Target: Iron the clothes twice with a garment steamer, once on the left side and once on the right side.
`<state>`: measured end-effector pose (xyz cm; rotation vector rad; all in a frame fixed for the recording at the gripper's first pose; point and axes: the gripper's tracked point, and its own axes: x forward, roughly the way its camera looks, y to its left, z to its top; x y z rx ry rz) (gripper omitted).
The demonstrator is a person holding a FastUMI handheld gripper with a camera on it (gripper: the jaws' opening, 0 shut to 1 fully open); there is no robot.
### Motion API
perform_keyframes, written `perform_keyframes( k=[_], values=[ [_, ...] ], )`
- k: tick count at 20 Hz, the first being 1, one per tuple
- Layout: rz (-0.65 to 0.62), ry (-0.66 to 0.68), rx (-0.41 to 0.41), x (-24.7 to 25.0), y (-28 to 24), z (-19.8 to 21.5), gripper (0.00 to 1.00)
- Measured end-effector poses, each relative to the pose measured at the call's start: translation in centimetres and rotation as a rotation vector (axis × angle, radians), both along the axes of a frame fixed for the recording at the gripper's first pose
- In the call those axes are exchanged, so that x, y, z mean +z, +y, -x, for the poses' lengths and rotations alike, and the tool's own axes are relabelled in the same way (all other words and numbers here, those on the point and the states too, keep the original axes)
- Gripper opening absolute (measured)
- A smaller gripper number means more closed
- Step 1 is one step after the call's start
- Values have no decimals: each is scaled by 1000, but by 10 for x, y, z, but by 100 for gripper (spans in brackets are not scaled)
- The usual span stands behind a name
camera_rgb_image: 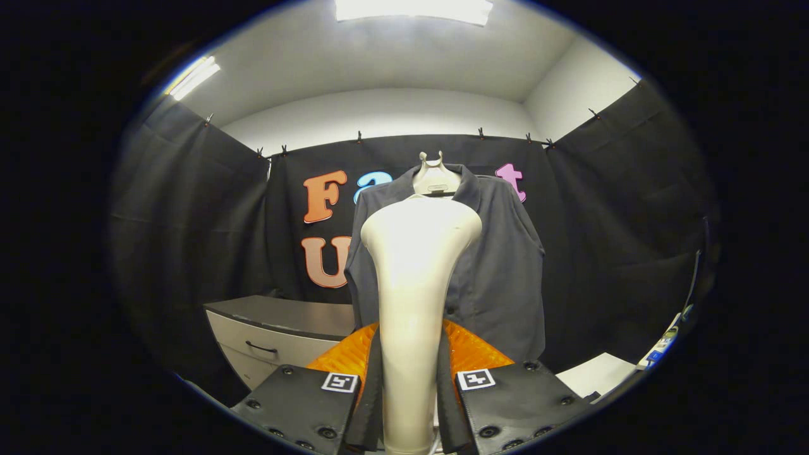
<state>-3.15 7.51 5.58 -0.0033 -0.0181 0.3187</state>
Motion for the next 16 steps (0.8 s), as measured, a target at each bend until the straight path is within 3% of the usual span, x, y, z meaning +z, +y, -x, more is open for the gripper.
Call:
perform_keyframes(
  k=[16],
  values=[
    [-2,12,-4,-9,-2,8,43]
  ],
)
